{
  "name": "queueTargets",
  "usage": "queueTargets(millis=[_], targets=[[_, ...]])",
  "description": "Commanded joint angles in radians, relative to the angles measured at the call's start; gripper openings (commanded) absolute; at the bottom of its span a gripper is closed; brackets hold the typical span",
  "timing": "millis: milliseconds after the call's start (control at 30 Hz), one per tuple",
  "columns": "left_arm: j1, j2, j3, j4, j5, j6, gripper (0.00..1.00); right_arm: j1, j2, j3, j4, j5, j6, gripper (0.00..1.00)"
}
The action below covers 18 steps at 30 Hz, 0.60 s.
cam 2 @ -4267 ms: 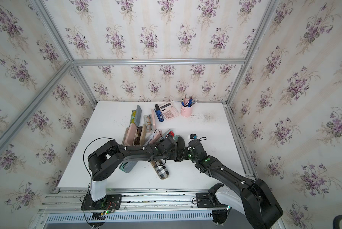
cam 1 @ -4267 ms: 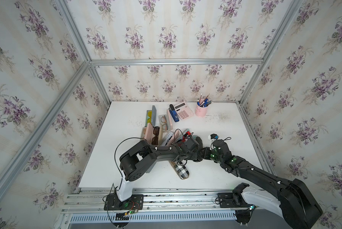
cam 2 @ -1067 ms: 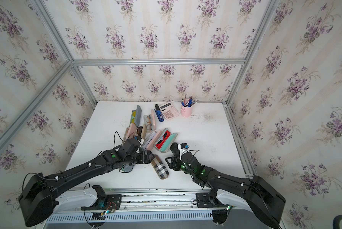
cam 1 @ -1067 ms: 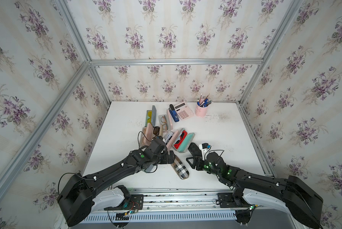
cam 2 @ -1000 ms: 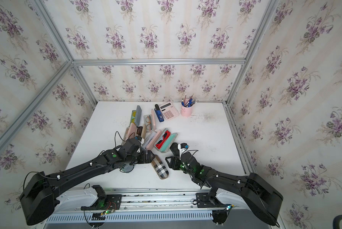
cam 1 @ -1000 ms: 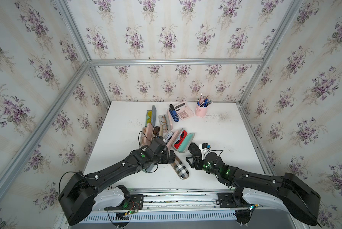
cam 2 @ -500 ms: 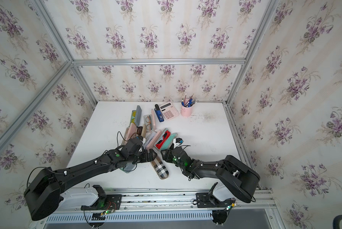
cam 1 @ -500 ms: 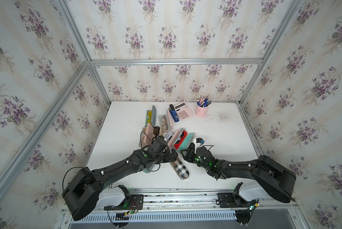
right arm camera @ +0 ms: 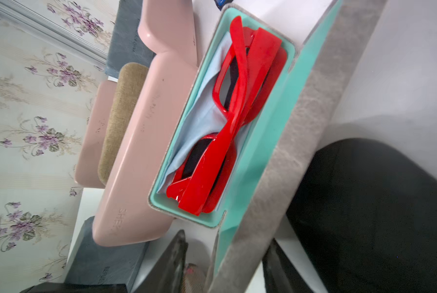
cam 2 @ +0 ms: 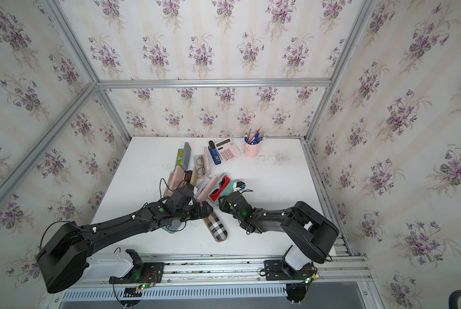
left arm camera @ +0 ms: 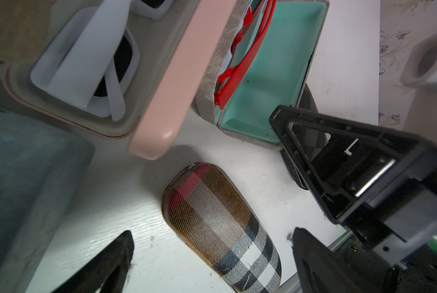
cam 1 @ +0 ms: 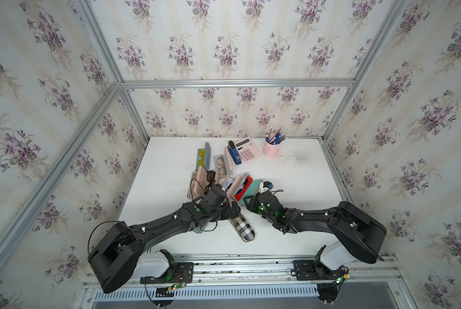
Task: Close the glasses case
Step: Close the glasses case at the center of the board.
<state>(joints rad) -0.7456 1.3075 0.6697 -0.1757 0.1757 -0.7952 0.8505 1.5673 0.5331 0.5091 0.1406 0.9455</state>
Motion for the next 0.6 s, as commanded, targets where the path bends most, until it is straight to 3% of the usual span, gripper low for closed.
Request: queueTargets(millis=[0, 367, 567], targets=[[0.000, 0.004, 0.001, 0.036, 0.002, -0.005, 0.99, -0.001, 0.014, 0.017, -0.055, 0.007, -0.024, 0.44], [-0.002, 0.004, 0.008, 0.042, 0.006, -0.004, 0.99, -0.001, 0.000, 0.076, -0.218, 0.040, -0.111, 0.27], [-0.006, 0.016, 0.020, 0.034, 0.005, -0.001, 0.99, 0.000, -0.029, 0.094, -0.322, 0.065, -0.171, 0.26]])
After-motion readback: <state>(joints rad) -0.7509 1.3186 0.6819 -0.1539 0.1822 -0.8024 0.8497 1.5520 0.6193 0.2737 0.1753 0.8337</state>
